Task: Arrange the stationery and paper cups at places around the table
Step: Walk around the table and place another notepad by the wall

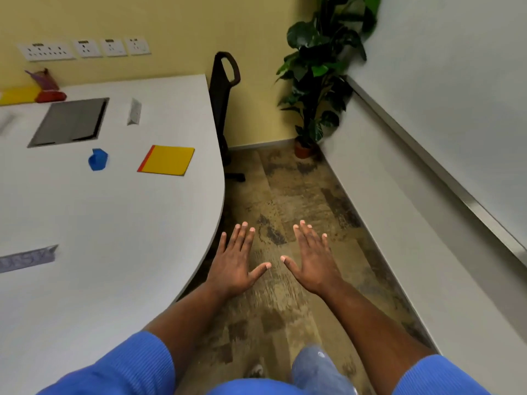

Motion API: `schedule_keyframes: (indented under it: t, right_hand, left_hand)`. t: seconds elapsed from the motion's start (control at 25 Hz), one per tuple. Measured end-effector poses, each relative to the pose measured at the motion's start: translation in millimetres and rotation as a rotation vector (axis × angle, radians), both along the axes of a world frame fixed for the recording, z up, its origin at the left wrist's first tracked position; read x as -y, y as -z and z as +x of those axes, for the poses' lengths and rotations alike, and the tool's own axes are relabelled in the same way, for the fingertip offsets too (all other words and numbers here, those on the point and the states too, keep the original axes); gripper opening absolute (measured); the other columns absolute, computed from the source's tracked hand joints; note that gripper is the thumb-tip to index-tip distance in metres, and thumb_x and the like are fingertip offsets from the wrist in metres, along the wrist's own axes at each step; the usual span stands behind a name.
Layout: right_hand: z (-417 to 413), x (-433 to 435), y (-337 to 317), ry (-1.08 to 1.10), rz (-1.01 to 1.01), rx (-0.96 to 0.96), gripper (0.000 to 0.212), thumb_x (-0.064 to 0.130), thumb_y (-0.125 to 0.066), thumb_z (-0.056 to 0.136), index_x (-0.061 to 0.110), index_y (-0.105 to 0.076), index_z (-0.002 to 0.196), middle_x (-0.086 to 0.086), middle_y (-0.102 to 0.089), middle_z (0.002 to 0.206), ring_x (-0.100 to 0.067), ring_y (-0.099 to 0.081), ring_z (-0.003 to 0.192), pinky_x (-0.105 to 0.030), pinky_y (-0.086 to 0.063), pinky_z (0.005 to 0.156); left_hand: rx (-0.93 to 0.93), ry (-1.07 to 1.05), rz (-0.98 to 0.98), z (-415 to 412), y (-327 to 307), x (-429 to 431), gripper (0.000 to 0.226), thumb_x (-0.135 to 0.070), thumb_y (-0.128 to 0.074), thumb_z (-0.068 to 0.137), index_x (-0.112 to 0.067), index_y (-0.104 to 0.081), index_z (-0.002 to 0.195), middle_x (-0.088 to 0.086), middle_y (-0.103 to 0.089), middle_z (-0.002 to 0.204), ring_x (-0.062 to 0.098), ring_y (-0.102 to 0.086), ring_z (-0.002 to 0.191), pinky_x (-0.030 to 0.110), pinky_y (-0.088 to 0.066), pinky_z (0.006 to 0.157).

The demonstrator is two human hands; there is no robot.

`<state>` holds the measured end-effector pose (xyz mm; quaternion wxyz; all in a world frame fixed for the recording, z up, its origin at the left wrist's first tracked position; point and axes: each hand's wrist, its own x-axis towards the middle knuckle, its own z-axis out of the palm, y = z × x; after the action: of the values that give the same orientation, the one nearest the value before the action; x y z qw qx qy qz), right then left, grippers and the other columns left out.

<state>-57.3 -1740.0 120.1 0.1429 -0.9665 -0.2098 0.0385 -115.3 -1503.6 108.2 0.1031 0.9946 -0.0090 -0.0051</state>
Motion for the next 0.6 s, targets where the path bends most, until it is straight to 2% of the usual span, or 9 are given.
schedule_keyframes:
  t: [0.36, 0.48, 0.6]
  right_hand:
    - [264, -23, 18, -0.275, 0.016, -0.036, 0.090, 0.076, -0.027, 0.093, 0.025, -0.002, 0.162, 0.001, 0.003, 0.171, -0.019, 0.000, 0.157, -0.049, 0.003, 0.126]
    - [343, -36, 8, -0.362, -0.009, -0.041, 0.090, 0.076, -0.028, 0.093, 0.025, -0.001, 0.162, 0.001, 0.005, 0.171, -0.019, 0.002, 0.157, -0.048, 0.006, 0.125]
    - [406, -64, -5, -0.474, -0.014, -0.040, 0.090, 0.075, -0.027, 0.093, 0.026, 0.001, 0.162, 0.001, 0.006, 0.171, -0.018, 0.005, 0.157, -0.048, 0.005, 0.125]
  left_hand:
    - [-0.029, -0.330, 0.000, 191, 14, 1, 0.101, -0.091, -0.011, 0.088, -0.027, 0.006, 0.164, -0.005, 0.019, 0.170, 0.012, 0.026, 0.154, 0.043, 0.020, 0.123]
    - [0.044, -0.438, 0.004, 247, 4, 9, 0.099, -0.090, -0.014, 0.089, -0.028, 0.006, 0.164, -0.005, 0.018, 0.170, 0.009, 0.029, 0.153, 0.037, 0.028, 0.119]
    - [0.050, -0.539, -0.027, 294, -8, 1, 0.098, -0.090, -0.015, 0.089, -0.030, 0.008, 0.163, -0.007, 0.020, 0.170, 0.012, 0.026, 0.154, 0.043, 0.021, 0.123]
